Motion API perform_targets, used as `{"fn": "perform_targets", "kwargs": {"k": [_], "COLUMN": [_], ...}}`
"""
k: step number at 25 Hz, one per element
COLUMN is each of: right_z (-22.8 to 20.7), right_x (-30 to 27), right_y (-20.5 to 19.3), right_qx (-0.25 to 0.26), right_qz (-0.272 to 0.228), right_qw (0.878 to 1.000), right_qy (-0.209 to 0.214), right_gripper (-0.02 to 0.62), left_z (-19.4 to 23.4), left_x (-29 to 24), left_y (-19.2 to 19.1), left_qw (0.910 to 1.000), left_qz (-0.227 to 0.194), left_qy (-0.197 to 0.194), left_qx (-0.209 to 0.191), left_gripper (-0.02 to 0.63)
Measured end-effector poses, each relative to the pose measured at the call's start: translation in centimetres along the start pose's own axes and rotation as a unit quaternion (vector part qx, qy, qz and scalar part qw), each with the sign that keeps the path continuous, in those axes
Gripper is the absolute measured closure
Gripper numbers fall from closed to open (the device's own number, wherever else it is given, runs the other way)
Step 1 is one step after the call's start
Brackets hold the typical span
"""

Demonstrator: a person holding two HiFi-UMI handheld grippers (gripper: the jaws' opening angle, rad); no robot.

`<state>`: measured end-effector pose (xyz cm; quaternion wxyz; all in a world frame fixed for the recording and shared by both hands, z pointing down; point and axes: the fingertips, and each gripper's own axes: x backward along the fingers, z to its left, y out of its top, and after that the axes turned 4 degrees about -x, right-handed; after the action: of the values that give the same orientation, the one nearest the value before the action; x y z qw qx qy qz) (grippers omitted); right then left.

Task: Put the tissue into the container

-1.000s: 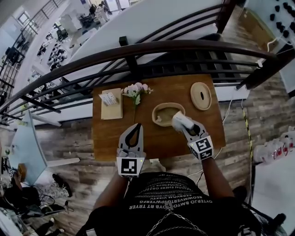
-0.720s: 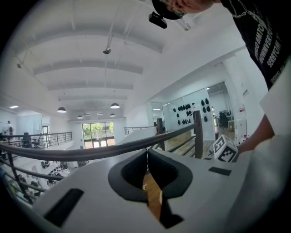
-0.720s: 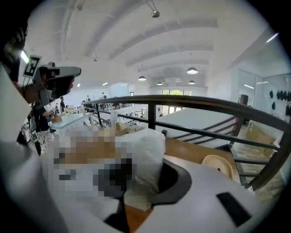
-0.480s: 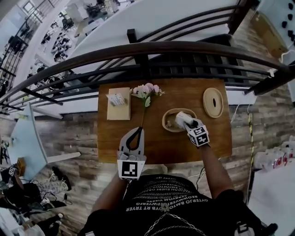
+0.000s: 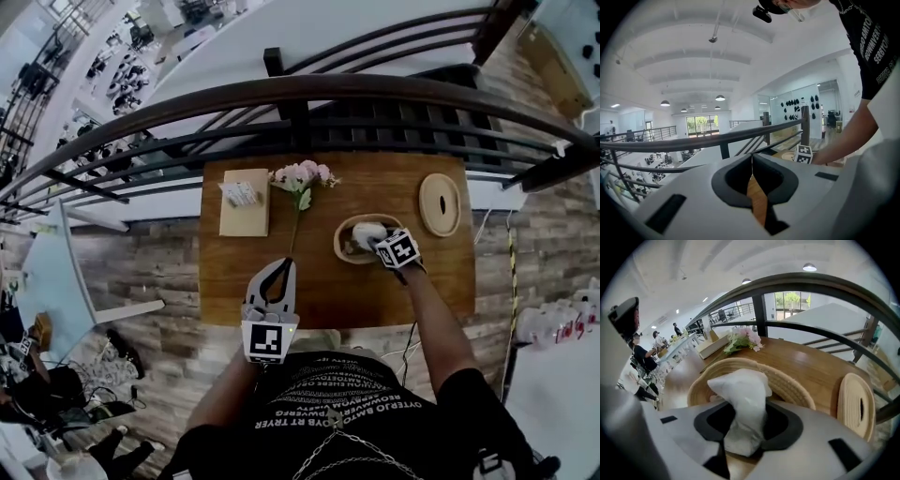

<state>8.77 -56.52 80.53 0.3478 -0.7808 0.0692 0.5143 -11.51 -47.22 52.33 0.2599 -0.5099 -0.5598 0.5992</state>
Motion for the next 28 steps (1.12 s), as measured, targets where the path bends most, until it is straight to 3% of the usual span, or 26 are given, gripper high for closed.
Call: {"fn": "perform_targets", "kwargs": {"k": [3,7,10,13,15,17,20,23,28], "right_z": [0.3,-0.7,-1.0,0.1,1.1,2.2,4.1,6.0,9.4], "right_x": [1.0,3.7,6.6,10.1,13.4,17.2,22.6,27.5,34.2], "right_y": [0.3,-0.3,-1.3,-1.1,-0.7,0.0,1.1,1.3,-0.5], "right_qx": [0.022,0.03,0.006,-0.009,0.0,0.019,0.038,0.061,0.091], "right_qz": [-0.022,-0.058,-0.084,-0.14,-0.189,-0.245,-0.317,-0.362,-0.39], "right_qw": [0.999,0.994,0.993,0.988,0.98,0.966,0.943,0.924,0.906], "right_qy": [-0.034,-0.082,-0.083,-0.065,-0.062,-0.076,-0.096,-0.112,-0.138], "right_gripper": [0.274,0.265,0.265,0.265,0.306,0.428,0.556,0.58,0.581], "left_z": [-1.3,-2.4,-3.3,-4.0,-4.5,-5.1,-5.5,-6.5,-8.7], "left_x": [0.1,0.3,0.9,2.0,2.9,4.1,6.0,7.6,10.4], "left_y": [0.8,1.3,1.8,2.9,3.6,4.5,5.6,6.1,7.4], "left_qw": [0.9999,0.9997,0.9995,0.9991,0.9986,0.9976,0.9963,0.9949,0.993], "left_qz": [-0.008,-0.018,-0.026,-0.041,-0.053,-0.069,-0.082,-0.094,-0.113], "left_qy": [-0.011,-0.015,-0.015,-0.007,-0.002,0.001,0.01,0.02,0.03], "left_qx": [-0.005,-0.002,-0.001,-0.001,-0.002,0.007,0.025,0.032,0.016], "left_gripper": [0.577,0.577,0.577,0.577,0.577,0.577,0.577,0.577,0.578]}}
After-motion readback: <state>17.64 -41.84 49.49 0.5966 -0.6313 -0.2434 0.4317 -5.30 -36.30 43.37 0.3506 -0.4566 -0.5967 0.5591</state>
